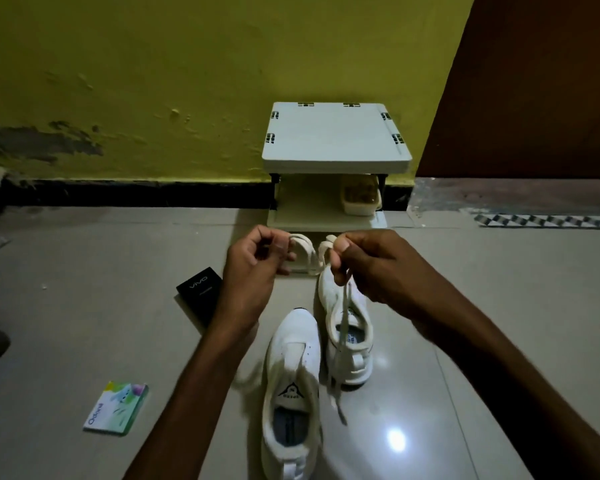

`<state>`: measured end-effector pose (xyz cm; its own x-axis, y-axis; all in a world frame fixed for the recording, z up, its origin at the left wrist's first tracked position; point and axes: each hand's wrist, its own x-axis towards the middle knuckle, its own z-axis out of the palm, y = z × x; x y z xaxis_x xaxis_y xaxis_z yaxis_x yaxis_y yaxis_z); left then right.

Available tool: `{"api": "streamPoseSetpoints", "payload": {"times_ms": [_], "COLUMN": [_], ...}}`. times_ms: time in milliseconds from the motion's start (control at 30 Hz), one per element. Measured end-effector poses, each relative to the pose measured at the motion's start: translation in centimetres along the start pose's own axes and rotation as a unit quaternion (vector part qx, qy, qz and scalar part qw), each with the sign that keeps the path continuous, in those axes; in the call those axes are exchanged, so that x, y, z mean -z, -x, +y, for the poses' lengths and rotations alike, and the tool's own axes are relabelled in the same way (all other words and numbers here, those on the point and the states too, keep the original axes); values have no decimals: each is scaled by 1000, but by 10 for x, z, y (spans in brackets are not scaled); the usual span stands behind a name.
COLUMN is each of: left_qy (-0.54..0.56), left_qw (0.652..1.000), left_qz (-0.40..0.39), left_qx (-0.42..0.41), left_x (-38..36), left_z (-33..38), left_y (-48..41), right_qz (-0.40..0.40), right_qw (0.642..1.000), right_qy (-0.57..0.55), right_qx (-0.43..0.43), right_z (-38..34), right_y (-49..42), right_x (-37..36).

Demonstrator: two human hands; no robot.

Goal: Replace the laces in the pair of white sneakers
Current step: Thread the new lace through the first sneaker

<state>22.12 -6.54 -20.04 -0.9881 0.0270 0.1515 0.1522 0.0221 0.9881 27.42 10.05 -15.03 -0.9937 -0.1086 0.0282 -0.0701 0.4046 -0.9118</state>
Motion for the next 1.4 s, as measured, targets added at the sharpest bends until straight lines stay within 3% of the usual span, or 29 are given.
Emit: {"api": "streamPoseSetpoints", "payload": {"times_ms": [100,200,300,367,467,633,900,1000,1267,1400], "left_qy": [21,-21,-240,-355,-315,-261,-269,-323,-473,-521], "left_qw": [998,983,918,873,887,900,924,921,877,848], "left_qz": [-60,-175,-315,-331,-332,-344,-269,-214,-71,-36], "left_qx": [-32,-50,-36,-52,-58,-47,-33,-43,37,93], "left_x": [-5,-1,11,11,-2,-21,-32,-38,-8,9], "left_z": [17,27,25,20,13,-2,-9,-17,-77,-103], "left_y": [10,16,19,23,31,32,36,35,3,-3], "right_qz": [-23,-38,-30,-24,-34,-57,-50,-59,-41,-51], "right_qw": [999,994,987,985,986,977,980,974,966,960], "right_qy": [28,75,123,131,90,169,151,178,204,221], "right_qx": [-32,-75,-100,-114,-135,-116,-119,-125,-154,-163], "right_z": [4,14,31,40,46,54,54,56,67,74], "right_y": [10,20,27,32,35,30,30,29,35,37], "right_x": [15,22,22,19,14,4,4,2,11,6]}}
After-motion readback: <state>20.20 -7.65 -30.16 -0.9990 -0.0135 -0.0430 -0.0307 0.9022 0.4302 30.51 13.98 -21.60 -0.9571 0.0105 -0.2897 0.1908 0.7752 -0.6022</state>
